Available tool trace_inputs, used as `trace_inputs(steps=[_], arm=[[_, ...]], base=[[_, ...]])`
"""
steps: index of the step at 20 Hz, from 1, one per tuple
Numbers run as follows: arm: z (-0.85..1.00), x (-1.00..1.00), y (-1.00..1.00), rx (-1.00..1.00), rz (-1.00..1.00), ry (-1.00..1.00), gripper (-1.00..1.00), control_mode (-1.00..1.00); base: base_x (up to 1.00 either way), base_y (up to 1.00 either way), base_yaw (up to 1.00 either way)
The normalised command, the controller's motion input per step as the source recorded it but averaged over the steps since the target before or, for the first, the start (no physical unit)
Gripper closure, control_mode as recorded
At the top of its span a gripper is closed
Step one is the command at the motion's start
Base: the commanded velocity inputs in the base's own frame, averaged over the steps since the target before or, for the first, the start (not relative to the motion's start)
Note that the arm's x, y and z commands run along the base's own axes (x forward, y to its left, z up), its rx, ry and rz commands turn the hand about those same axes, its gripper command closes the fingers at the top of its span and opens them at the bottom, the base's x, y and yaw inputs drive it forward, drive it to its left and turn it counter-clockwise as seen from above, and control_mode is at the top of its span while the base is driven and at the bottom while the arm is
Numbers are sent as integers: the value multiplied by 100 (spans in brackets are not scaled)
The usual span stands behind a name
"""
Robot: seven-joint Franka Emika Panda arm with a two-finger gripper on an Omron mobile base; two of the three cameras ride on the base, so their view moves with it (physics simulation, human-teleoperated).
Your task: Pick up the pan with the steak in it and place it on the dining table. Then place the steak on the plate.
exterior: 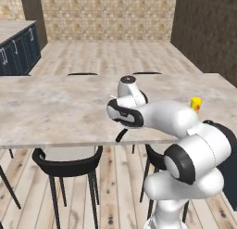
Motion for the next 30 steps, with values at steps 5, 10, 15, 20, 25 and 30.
trace_inputs(steps=[5,10,15,20,25,30], arm=[[60,-40,-13,0,-8,-4,-100,-100],[35,-28,-30,0,-8,-4,-100,-100],[0,35,-47,2,3,-1,-100,-100],[-10,51,-52,3,14,2,-100,-100],[-14,52,-38,1,20,7,-100,-100],[-15,12,-6,-2,18,4,-100,-100]], base=[[0,0,0],[0,0,0],[0,0,0],[0,0,0],[0,0,0],[0,0,0]])
